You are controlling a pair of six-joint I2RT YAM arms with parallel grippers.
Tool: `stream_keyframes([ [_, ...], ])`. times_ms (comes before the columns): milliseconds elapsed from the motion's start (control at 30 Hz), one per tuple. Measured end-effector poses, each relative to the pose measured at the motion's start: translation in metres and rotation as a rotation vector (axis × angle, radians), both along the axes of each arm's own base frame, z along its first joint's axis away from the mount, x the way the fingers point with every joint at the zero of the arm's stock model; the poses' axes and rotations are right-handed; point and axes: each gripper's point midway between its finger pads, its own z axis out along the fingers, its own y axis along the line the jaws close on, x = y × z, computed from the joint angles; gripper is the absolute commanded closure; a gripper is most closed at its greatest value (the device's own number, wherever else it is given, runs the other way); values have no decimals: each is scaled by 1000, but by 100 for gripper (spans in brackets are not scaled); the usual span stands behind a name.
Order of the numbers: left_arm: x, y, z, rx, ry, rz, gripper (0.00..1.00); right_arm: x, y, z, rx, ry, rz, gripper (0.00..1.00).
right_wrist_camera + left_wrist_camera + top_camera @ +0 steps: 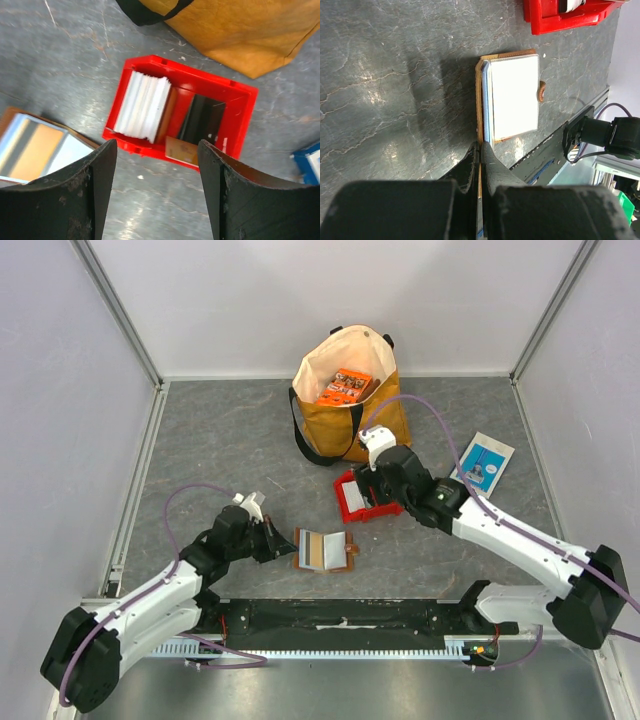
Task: Put the credit cards into the card holder
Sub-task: Pick up the credit card from the storage box.
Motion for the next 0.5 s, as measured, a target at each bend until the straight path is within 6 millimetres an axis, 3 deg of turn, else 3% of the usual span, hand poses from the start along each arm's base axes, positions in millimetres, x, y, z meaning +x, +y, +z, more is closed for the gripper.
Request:
stream_keyframes([
  [233,-1,-1,-1,5,2,-11,98,11,-14,-19,-254,27,178,37],
  [500,-3,-1,-4,10,18,-23,98,10,-25,-51,-367,139,297,45],
])
